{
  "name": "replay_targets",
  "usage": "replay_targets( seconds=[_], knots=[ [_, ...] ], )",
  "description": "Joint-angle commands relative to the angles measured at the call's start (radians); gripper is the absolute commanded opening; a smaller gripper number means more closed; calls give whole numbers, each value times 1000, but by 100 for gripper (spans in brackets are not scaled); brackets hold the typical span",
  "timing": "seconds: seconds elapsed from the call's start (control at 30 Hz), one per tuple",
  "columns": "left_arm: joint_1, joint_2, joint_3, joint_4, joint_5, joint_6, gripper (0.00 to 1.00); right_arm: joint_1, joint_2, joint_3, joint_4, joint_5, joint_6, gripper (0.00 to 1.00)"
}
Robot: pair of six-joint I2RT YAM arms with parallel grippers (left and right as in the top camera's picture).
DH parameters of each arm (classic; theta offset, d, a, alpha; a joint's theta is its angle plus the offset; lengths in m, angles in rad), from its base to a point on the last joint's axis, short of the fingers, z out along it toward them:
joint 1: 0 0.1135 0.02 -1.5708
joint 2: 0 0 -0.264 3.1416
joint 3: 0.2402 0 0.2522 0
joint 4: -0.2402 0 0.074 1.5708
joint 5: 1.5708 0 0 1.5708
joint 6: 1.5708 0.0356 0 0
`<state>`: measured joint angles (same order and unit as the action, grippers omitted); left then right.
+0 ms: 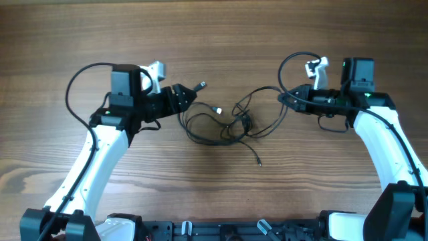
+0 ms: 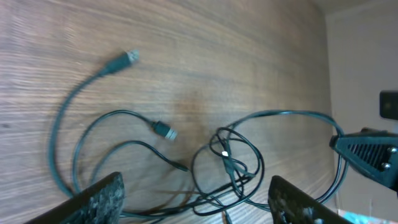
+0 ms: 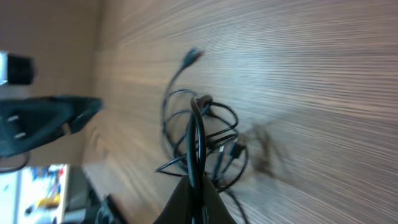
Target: Untangle cables
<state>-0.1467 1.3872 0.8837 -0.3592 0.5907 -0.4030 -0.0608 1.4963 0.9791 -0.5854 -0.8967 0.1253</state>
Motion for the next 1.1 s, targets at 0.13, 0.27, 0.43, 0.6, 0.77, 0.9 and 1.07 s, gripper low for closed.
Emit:
replay_targets(
  seconds=[0.13,0.27,0.43,0.6,0.77,0.9,1.07],
  knots=[
    [-200,90,5,39,-34,2,57,106,-21,18,99,-101,47,4],
    [-329,155,5,130,-34,-88,55,126,-21,18,166,-107,92,4],
    [-413,169,5,142,-51,-429,47,126,-21,18,166,-24,148,4],
    [-438,170,5,70,-161,-520,38,126,-21,18,158,-24,147,4],
    [-467,170,5,92,-166,-526,35,126,-21,18,158,-24,143,4],
    [-500,171,5,164,-193,-526,45,126,-21,18,153,-24,144,4],
    [-546,216,5,169,-361,-533,43,126,-21,18,146,-24,144,4]
  ],
)
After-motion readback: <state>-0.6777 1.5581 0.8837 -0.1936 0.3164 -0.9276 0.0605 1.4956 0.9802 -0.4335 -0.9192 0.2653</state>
